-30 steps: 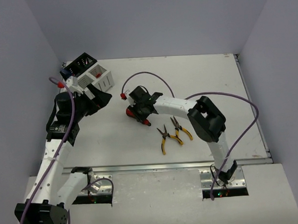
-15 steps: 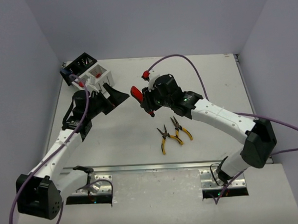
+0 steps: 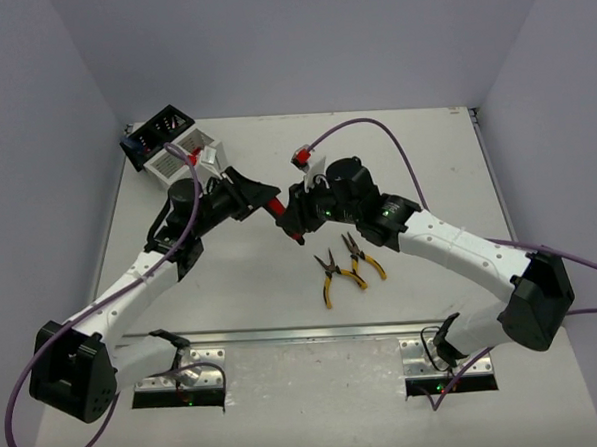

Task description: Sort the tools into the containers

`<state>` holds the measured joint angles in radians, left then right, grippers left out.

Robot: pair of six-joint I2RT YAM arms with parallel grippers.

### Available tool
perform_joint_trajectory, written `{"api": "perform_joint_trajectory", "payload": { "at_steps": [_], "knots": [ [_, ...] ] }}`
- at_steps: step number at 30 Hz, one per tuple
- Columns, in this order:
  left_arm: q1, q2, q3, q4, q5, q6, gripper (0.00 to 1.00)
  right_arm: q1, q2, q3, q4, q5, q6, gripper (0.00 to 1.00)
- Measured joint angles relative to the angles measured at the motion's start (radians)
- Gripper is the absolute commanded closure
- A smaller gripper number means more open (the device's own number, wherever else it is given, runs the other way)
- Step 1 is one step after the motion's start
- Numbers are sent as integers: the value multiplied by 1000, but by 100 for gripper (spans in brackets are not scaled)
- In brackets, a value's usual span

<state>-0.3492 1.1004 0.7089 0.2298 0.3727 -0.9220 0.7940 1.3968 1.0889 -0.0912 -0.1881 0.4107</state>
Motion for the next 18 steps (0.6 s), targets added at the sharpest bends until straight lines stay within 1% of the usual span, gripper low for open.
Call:
{"api": "perform_joint_trajectory", "payload": {
  "at_steps": [1,2,3,4,5,6,7,8,11,14,18],
  "knots": [
    [-10,5,1,7,4,-3,85,0,0,0,1,-5,2,100],
    [-18,11,2,14,5,-3,100,0,0,0,-1,-7,3,100],
    [-25,18,4,19,6,-4,100,0,0,0,-5,-7,3,100],
    [-25,24,6,14,4,-1,100,-1,0,0,-7,-1,-3,94],
    [-25,31,12,10,4,-2,100,-2,1,0,-7,0,-4,81],
    [-25,40,22,0,1,1,100,-4,1,0,-7,0,-5,54],
    [-25,49,42,-24,-11,13,100,-5,1,0,-7,2,-2,21],
    [-26,57,71,-60,-35,30,100,-6,1,0,-4,1,-2,1],
    [-35,86,207,-233,-181,96,100,-4,1,6,-18,7,-8,1],
    [-19,145,397,-419,-399,178,100,2,-7,15,-78,78,-23,1],
    [56,245,617,-544,-630,264,100,-7,-75,-13,-138,189,-40,1]
  ]
}}
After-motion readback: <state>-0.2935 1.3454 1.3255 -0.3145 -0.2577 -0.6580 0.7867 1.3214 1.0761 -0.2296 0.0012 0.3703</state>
